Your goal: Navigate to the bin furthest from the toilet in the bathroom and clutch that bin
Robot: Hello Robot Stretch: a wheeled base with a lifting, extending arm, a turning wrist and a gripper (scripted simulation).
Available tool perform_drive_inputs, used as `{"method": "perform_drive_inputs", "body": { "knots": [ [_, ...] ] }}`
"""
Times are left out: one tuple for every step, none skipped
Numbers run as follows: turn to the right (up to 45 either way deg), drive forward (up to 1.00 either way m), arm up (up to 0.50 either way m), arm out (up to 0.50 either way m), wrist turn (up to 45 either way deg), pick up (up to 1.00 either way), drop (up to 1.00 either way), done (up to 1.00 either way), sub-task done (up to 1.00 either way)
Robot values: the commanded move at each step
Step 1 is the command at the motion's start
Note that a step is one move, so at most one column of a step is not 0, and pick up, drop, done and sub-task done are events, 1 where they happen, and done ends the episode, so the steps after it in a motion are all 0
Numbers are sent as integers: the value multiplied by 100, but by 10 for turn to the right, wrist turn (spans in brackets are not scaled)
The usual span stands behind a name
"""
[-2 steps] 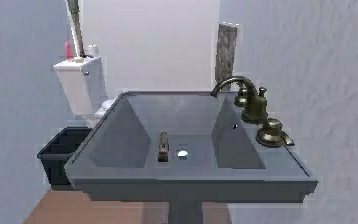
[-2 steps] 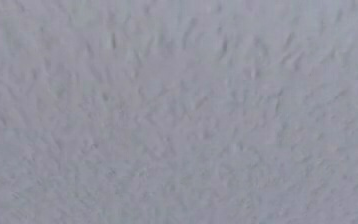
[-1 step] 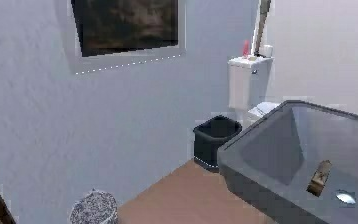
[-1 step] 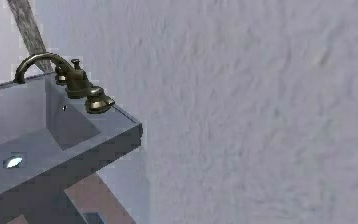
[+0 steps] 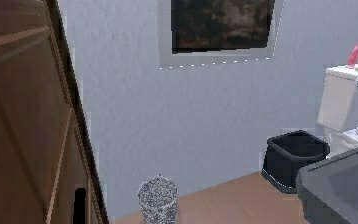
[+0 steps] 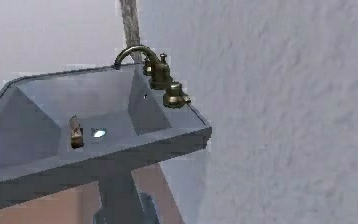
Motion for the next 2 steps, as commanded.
{"method": "perform_drive_inputs", "body": {
  "knots": [
    [0, 45, 0, 0, 0, 0, 0, 0, 0],
    [-30, 0, 0, 0, 0, 0, 0, 0, 0]
  ]
}}
